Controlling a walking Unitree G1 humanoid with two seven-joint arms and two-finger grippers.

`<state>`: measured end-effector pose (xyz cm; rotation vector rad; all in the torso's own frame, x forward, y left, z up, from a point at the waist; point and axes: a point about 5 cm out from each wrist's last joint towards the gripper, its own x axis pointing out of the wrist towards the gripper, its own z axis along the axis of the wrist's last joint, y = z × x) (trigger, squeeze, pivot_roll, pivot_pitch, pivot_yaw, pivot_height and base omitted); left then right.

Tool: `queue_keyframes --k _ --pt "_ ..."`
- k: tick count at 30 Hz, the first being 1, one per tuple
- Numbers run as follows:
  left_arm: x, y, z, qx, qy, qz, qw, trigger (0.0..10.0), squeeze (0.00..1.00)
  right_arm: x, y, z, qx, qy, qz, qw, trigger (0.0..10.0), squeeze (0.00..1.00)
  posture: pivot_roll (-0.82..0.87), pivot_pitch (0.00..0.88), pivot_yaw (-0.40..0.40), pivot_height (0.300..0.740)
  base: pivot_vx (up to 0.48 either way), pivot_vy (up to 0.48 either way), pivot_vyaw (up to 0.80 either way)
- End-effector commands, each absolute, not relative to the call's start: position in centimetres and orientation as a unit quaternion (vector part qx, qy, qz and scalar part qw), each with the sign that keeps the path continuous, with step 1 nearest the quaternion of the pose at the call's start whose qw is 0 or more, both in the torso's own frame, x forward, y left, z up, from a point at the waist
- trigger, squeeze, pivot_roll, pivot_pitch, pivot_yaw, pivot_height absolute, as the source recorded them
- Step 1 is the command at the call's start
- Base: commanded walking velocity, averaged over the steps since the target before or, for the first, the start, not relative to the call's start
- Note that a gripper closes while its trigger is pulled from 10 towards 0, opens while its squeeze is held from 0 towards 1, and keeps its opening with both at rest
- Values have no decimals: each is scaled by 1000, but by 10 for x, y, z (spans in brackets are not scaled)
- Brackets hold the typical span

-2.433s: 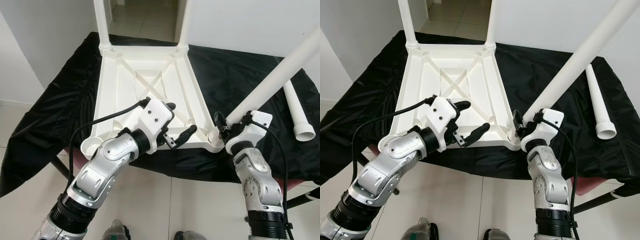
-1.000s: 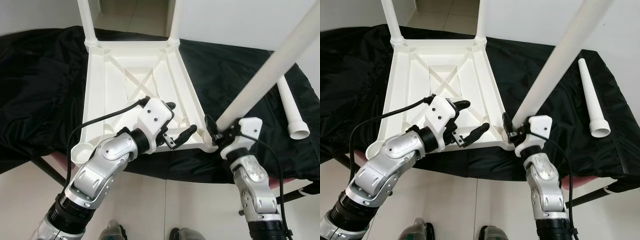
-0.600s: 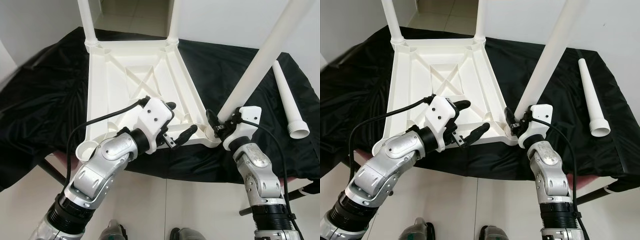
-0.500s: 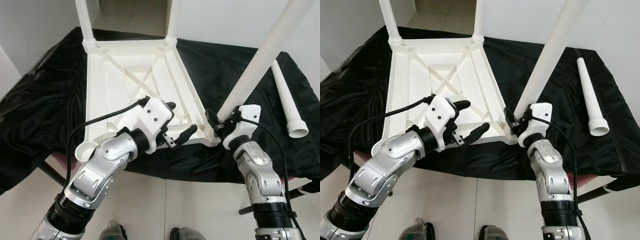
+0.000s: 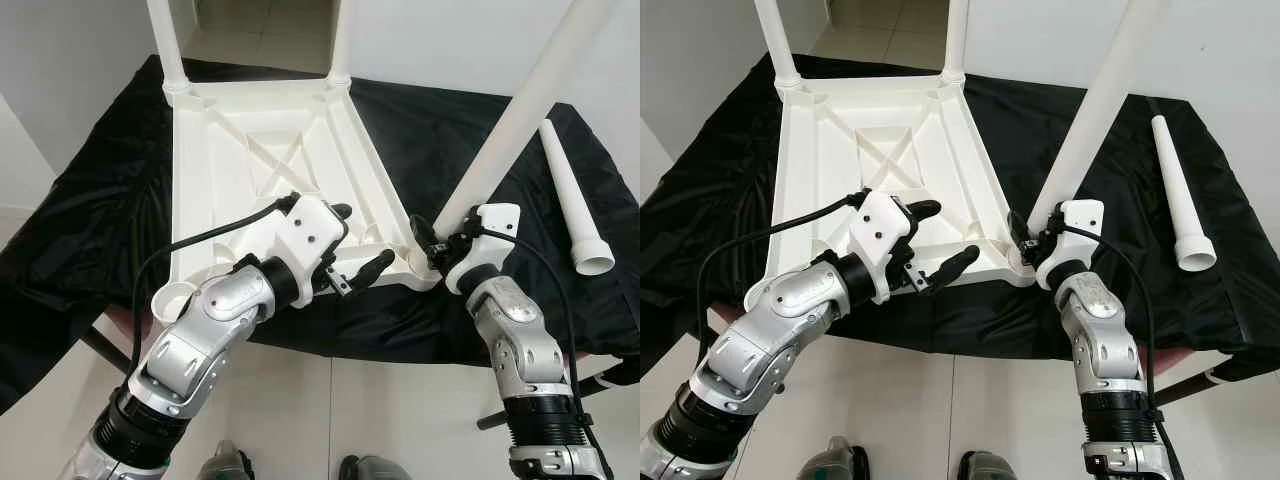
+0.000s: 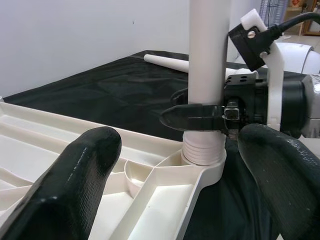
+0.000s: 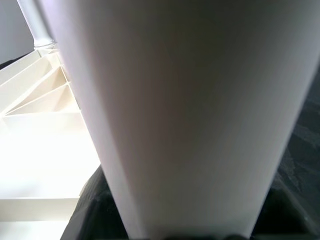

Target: Building children table

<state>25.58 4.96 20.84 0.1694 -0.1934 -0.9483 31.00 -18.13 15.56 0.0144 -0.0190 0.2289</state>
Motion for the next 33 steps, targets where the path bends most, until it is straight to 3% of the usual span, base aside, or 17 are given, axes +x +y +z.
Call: queue_keyframes --k 1,11,18,33 --pt "250 46 207 89 -88 -488 864 10000 0 304 -188 113 38 103 94 989 10000 0 90 84 -13 740 0 0 0" --pt "249 45 208 88 -89 -490 863 10000 0 311 -195 108 59 119 78 988 10000 0 89 83 -12 740 0 0 0" --pt "249 46 208 88 -89 -488 864 10000 0 309 -189 114 45 83 41 995 10000 0 93 84 -20 740 0 0 0" --pt "250 44 207 82 -90 -487 865 10000 0 313 -183 124 82 47 -187 978 10000 0 85 76 -22 740 0 0 0"
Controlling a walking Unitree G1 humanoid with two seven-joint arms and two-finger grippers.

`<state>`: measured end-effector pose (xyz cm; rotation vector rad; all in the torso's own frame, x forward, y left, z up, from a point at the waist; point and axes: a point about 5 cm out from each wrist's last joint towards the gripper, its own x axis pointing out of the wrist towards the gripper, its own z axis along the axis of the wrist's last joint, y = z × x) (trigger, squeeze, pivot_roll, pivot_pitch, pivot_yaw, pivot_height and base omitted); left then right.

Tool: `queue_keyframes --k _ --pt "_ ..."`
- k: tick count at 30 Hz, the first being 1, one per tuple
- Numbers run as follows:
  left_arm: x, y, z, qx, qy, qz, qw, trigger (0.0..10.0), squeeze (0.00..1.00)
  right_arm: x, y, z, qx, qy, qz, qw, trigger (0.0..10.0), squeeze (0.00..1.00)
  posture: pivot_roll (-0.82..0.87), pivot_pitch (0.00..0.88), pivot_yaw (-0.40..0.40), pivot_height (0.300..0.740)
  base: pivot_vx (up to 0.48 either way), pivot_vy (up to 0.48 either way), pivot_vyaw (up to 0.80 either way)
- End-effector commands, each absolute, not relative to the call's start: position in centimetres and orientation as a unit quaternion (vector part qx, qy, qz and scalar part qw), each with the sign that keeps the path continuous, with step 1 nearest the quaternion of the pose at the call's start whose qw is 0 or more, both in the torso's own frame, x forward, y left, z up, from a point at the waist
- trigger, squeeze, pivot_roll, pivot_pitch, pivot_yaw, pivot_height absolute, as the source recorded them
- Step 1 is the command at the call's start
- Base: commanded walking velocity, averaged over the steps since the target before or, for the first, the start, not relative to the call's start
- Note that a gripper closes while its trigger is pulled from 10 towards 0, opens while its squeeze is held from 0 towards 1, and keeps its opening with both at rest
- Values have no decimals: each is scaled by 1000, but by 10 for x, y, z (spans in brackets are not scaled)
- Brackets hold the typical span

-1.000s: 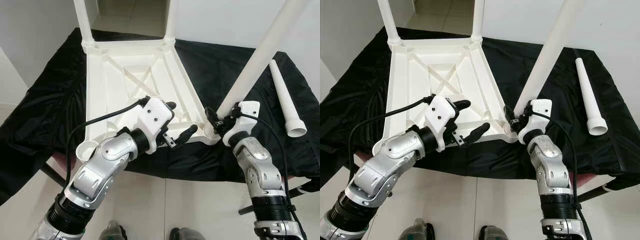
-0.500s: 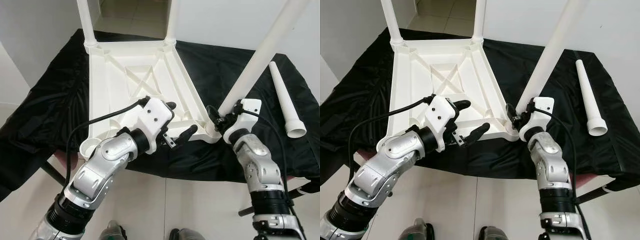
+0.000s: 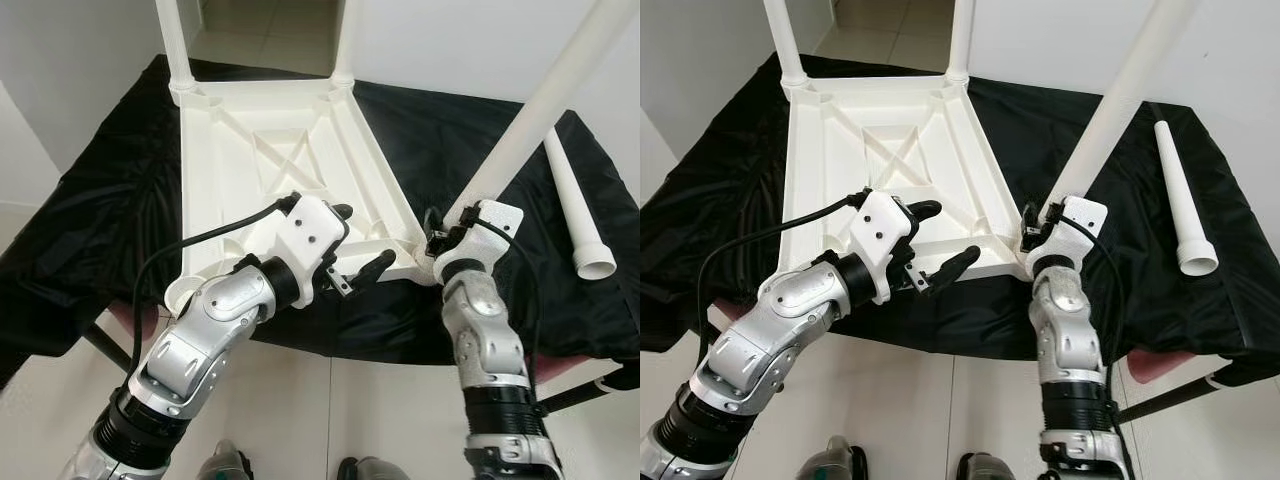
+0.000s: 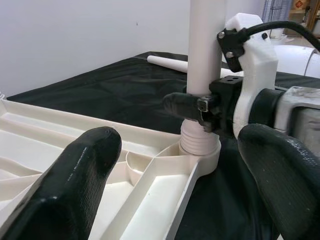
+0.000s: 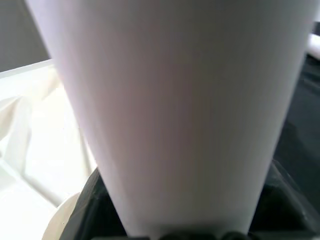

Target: Building children table

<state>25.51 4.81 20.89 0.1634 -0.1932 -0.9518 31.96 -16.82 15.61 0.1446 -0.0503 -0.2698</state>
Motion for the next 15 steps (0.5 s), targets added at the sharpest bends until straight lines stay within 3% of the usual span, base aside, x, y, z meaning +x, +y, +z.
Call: queue_keyframes --k 1,8,15 --pt "250 44 207 82 -90 -487 865 10000 0 313 -183 124 82 47 -187 978 10000 0 85 76 -22 740 0 0 0" --pt "251 42 208 79 -92 -490 863 10000 0 328 -171 129 100 52 -276 955 10000 0 75 74 -15 740 0 0 0" --pt "251 40 209 78 -93 -491 863 10000 0 344 -159 141 106 35 -271 956 10000 0 78 73 -18 740 0 0 0"
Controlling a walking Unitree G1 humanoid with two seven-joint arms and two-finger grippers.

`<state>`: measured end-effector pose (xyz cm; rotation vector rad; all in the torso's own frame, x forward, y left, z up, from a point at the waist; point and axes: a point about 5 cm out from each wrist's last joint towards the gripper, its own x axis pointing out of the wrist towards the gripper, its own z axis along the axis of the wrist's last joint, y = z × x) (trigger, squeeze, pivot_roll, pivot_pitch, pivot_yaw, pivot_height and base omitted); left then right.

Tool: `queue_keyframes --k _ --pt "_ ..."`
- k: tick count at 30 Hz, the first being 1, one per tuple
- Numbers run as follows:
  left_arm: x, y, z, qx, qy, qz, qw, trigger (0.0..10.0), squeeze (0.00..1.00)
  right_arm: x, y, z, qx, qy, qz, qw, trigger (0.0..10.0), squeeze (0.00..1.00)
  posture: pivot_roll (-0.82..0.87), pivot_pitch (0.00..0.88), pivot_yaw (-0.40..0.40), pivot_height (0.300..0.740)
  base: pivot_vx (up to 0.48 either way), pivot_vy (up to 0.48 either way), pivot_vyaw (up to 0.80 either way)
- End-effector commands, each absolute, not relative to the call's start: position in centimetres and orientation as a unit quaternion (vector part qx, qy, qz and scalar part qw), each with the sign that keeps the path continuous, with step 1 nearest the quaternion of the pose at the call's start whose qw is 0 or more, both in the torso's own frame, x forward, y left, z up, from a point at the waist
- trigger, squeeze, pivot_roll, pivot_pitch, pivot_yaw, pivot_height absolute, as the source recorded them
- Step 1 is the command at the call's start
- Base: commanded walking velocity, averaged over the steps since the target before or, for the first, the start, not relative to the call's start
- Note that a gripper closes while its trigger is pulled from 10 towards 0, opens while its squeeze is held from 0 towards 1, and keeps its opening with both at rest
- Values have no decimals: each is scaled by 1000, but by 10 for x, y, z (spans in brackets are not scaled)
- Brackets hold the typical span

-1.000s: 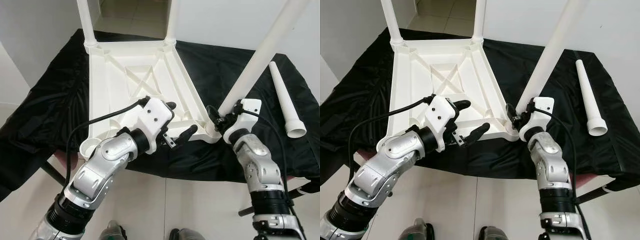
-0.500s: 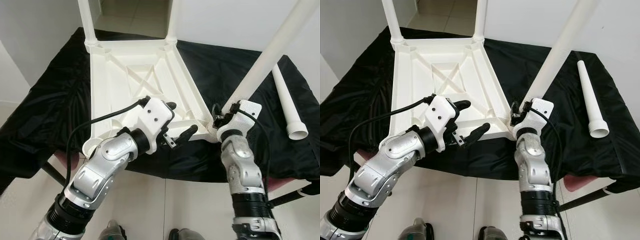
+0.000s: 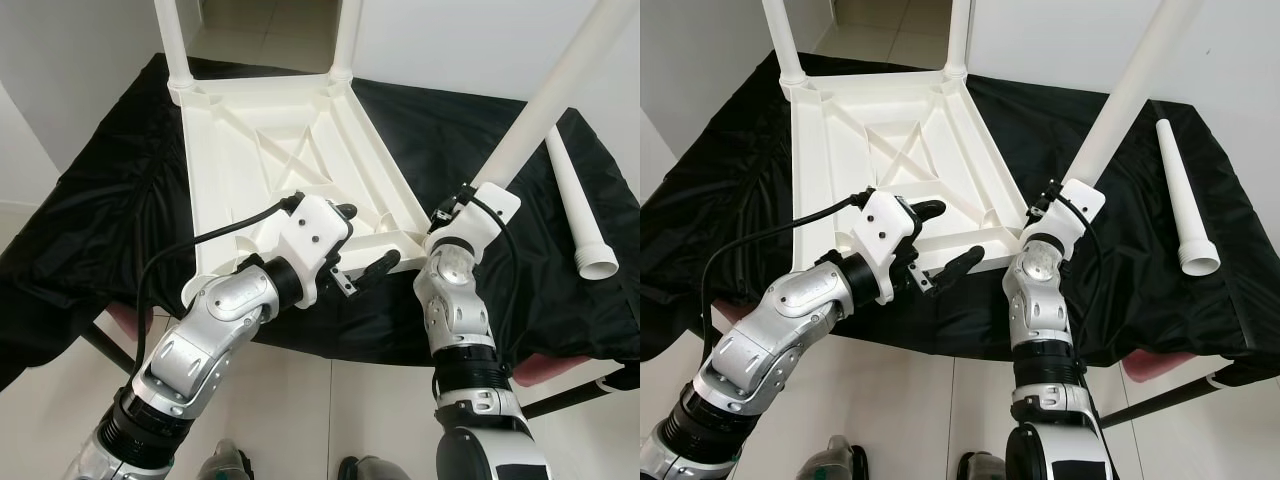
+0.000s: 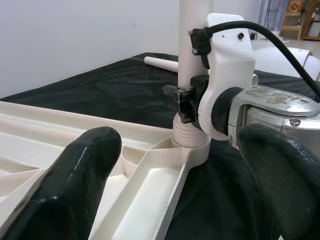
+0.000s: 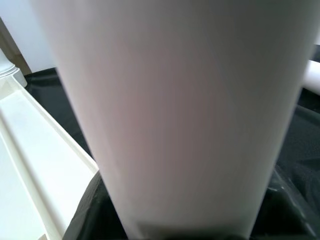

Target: Building children table

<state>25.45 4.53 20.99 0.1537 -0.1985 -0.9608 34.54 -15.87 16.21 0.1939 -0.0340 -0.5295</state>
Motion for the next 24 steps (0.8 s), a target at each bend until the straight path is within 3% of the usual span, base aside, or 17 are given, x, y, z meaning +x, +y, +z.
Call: queue_keyframes --k 1,3,4,7,8,20,21,22,24 --pt "251 40 209 77 -94 -490 863 10000 0 346 -155 145 106 23 -259 960 10000 0 82 73 -21 740 0 0 0" --pt "252 40 210 76 -95 -489 864 10000 0 347 -152 148 115 13 -248 962 10000 0 85 75 -25 740 0 0 0" --pt "252 40 210 75 -96 -484 866 10000 0 346 -148 150 128 2 -219 967 10000 933 86 77 -28 740 0 0 0" --pt "252 40 210 75 -96 -483 867 10000 0 345 -147 150 132 -2 -209 969 10000 933 86 78 -29 740 0 0 0" --pt "252 41 210 75 -96 -482 868 10000 0 345 -147 152 134 -17 -194 972 10000 1000 86 78 -29 740 0 0 0" --pt "253 42 210 74 -95 -478 870 10000 0 341 -156 164 105 -87 -111 984 10000 1000 82 80 -32 740 0 0 0" --pt "254 41 210 76 -95 -479 869 10000 0 339 -160 164 92 -93 -95 987 10000 596 85 80 -33 740 0 0 0" --pt "255 41 209 76 -93 -481 869 10000 0 338 -164 164 79 -98 -74 989 10000 0 88 80 -37 740 0 0 0" --pt "255 40 209 77 -91 -482 868 10000 0 336 -167 164 70 -102 -61 990 10000 0 88 80 -37 740 0 0 0"
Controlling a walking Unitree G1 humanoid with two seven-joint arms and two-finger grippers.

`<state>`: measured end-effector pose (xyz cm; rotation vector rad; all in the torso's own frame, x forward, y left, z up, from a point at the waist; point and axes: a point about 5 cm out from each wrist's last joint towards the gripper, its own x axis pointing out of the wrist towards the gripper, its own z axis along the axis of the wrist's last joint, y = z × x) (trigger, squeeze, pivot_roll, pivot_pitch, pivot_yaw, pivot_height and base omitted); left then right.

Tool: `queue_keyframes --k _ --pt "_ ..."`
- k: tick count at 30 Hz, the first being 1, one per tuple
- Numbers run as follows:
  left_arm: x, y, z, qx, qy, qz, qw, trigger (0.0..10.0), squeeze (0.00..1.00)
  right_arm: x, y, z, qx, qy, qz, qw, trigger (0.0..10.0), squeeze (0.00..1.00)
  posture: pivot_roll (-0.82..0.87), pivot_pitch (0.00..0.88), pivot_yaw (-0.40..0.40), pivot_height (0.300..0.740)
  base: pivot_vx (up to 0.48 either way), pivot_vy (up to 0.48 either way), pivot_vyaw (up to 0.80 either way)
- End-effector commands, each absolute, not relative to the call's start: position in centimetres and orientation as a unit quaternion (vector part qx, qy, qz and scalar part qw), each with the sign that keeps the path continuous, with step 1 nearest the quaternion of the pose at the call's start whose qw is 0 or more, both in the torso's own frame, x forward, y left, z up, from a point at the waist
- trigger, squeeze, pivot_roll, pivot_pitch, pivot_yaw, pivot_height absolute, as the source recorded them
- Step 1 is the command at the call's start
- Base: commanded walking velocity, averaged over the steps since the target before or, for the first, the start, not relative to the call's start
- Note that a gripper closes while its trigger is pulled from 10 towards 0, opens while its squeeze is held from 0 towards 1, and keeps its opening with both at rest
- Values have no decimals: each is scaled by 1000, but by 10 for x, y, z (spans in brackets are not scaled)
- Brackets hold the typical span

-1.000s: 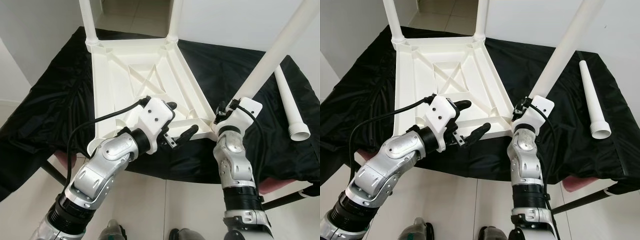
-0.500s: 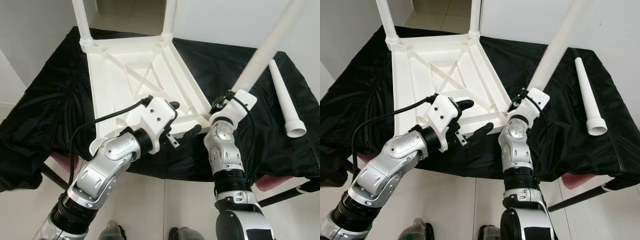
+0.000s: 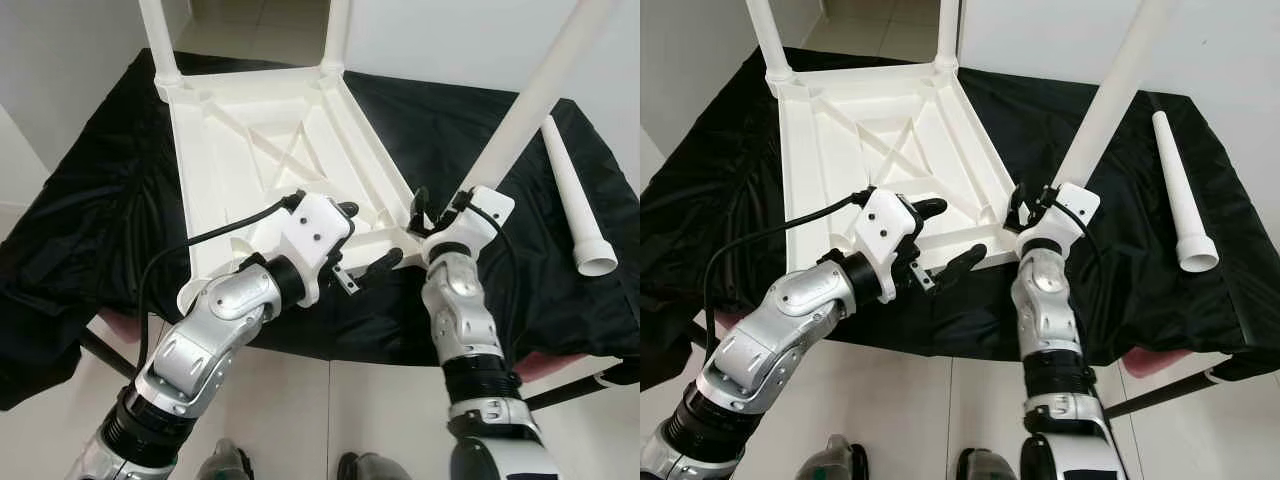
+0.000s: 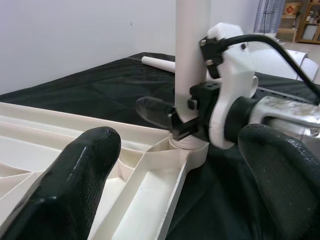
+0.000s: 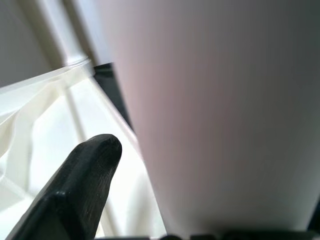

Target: Building children table

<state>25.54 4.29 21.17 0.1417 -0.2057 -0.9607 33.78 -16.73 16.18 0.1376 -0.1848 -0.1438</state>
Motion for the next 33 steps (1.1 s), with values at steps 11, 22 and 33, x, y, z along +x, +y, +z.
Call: queue_keyframes --k 11,22,33 --pt "258 40 208 83 -81 -483 868 10000 0 330 -194 168 50 -112 49 991 10000 0 85 75 -33 740 0 0 0" --pt "258 37 197 77 -53 -491 866 10000 0 327 -207 162 4 -78 164 983 10000 0 84 62 -36 740 0 0 0" --pt "258 34 187 68 -25 -496 865 10000 0 325 -213 152 -13 -43 244 969 10000 0 72 53 -28 740 0 0 0"
